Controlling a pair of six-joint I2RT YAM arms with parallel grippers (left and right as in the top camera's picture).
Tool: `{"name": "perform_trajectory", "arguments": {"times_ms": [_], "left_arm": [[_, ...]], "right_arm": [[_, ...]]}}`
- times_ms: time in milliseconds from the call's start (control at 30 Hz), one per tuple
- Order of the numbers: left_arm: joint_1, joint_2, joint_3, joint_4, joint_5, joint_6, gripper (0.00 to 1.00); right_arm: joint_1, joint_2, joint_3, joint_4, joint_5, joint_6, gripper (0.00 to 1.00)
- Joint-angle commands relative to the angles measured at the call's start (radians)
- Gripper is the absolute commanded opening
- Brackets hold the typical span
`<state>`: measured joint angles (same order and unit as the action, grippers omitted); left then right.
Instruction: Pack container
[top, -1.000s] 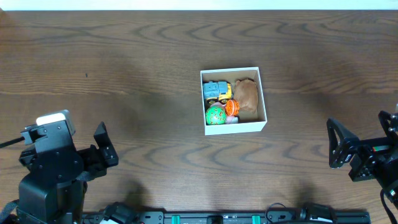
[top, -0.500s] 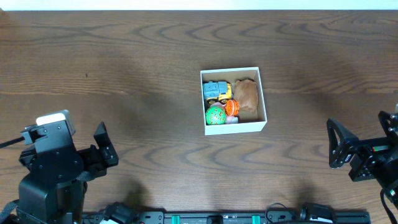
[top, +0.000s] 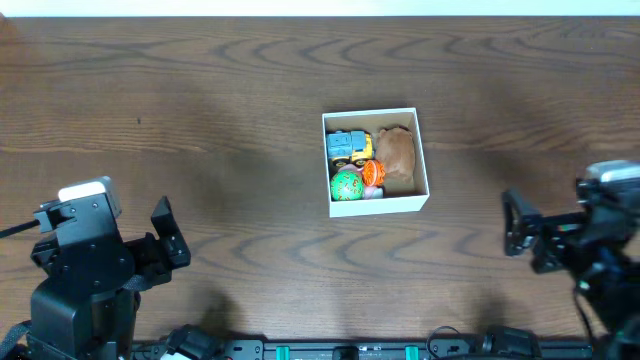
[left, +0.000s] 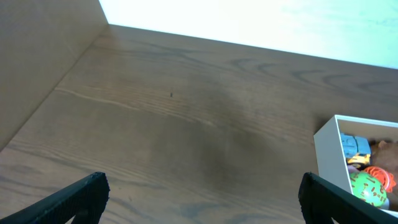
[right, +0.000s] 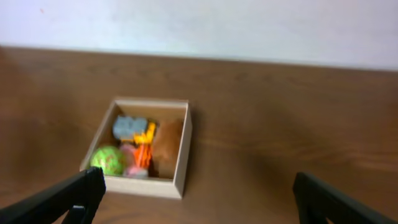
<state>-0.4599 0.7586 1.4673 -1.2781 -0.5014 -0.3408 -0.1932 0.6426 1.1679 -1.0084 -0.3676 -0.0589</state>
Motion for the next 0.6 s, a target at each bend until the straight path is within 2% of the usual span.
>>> {"name": "perform_trajectory", "arguments": {"times_ms": [0,133,333,567], "left_arm": [[0.005,0.005,0.002,-0.002,-0.016,-0.009,0.98],[0.005,0.005,0.002,-0.002,-0.016,-0.009,0.98],[0.005,0.005,0.002,-0.002,-0.016,-0.009,0.98],[0.005,0.005,0.002,-0.002,-0.016,-0.009,0.98]], "right_arm": [[0.026,-0.105,-0.211,0.095,-0.007,-0.009,0.99],[0.059,-0.241,-0.469,0.266,-0.006,-0.01,0.99],[0.092,-0.411,-0.742,0.406,-0.006,-0.01,0.99],[0.092,-0.552,-0.912,0.453,-0.003,-0.01,0.99]]}}
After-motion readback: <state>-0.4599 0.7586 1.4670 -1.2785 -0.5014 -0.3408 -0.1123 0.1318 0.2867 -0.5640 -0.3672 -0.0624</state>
